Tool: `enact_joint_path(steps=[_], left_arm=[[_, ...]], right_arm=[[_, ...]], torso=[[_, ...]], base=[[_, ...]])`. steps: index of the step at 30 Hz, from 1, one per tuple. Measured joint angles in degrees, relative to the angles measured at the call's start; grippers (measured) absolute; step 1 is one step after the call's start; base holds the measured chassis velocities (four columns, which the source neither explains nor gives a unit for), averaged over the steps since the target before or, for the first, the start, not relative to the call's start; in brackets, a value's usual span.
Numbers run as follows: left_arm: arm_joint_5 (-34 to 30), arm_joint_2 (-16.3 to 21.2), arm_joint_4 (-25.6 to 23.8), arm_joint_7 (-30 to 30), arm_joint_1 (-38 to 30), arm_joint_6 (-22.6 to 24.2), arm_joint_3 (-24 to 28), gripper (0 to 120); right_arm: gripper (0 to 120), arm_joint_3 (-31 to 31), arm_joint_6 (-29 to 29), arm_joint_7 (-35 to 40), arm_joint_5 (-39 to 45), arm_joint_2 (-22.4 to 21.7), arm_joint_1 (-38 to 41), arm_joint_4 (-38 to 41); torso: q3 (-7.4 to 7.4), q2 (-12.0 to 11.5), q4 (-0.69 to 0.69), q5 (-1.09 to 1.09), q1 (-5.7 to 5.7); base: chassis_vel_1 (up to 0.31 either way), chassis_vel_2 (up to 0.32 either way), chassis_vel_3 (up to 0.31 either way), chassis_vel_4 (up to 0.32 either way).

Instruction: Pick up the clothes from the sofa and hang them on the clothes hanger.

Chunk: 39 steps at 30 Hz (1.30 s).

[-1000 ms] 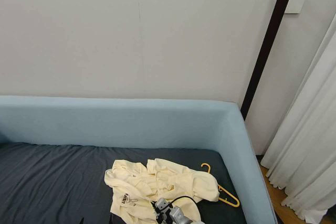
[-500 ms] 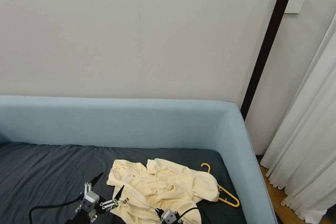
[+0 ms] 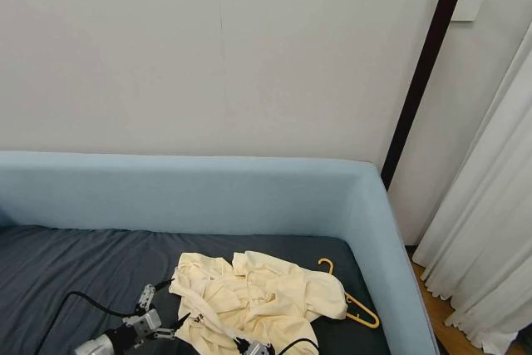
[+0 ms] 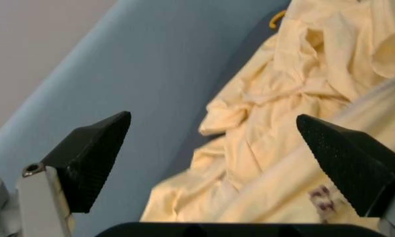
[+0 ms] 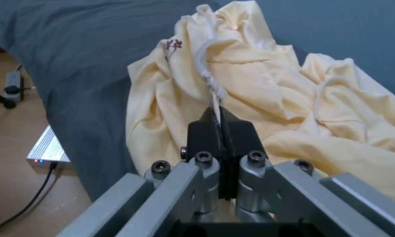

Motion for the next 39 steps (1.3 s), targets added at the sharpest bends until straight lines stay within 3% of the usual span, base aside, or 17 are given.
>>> enact_joint_path(steps=[3,7,9,13,15,18,19,21,24,31,39], left_arm=[[-0.68,-1.74,1.79,-0.14,-3.66,-0.44,3.38,99],[-5.36,-5.93,6.27,0.59,-12.78,-0.02,15.48,99],[-5.56,-6.25,6.7,0.66,-13.58,0.04,16.36,99],[-8.35,-9.22,10.79,1.28,-22.1,1.54,24.05,99],[-8.72,-9.46,11.12,1.32,-22.84,1.78,24.7,99],[-11.76,-11.74,14.78,2.13,-28.73,2.93,31.19,100],[-11.76,-11.74,14.78,2.13,-28.73,2.93,31.19,100],[-13.4,-13.88,18.36,3.31,-34.19,3.04,38.14,100],[-14.63,-16.07,21.59,4.29,-39.16,2.92,43.22,100],[-16.2,-19.4,25.93,5.4,-42.59,2.78,46.97,100],[-17.11,-19.7,25.98,6.31,-42.34,2.51,48.58,99]], right_arm=[[0,1.42,0.22,-0.12,-0.45,-0.2,-1.11,0.53],[0,3.76,0.29,-0.36,-0.86,-1.13,-2.71,2.4],[0,3.87,0.3,-0.36,-0.86,-1.26,-2.73,2.54],[0,3.98,0.5,-0.64,-0.91,-2.52,-2.47,3.2],[0,3.93,0.51,-0.67,-0.94,-2.57,-2.44,3.27],[0,3.39,0.62,-0.82,-1.34,-2.64,-2.51,3.87],[0,3.39,0.62,-0.82,-1.34,-2.64,-2.51,3.87],[0,2.69,0.92,-0.93,-1.56,-2.53,-2.29,3.82],[0,1.99,0.95,-0.94,-1.36,-2.38,-1.36,3.71],[0,1.65,0.92,-0.8,-0.82,-2.63,-0.54,3.7],[0,1.43,0.4,-0.35,-0.12,-2.93,0.35,3.6]], torso=[[0.0,0.0,-0.01,0.01,0.0],[0.0,0.0,0.01,-0.01,0.0],[0.0,0.0,0.01,-0.01,0.0],[0.0,0.0,0.0,-0.01,0.01],[0.0,0.0,-0.01,-0.01,0.0],[0.0,0.0,0.01,0.0,0.0],[0.0,0.0,0.01,0.0,0.0],[0.0,0.0,0.01,0.0,0.0],[0.0,0.0,0.0,0.02,0.0],[0.0,0.0,0.0,0.0,0.01],[0.0,0.0,0.01,-0.01,0.0]], base=[[0.0,0.0,0.0,0.0],[0.0,0.0,0.0,0.0],[0.0,0.0,0.0,0.0],[0.0,0.0,0.0,0.0],[0.0,0.0,0.0,0.0],[0.0,0.0,0.0,0.0],[0.0,0.0,0.0,0.0],[0.0,0.0,0.0,0.0],[0.0,0.0,0.0,0.0],[0.0,0.0,0.0,0.0],[0.0,0.0,0.0,0.0]])
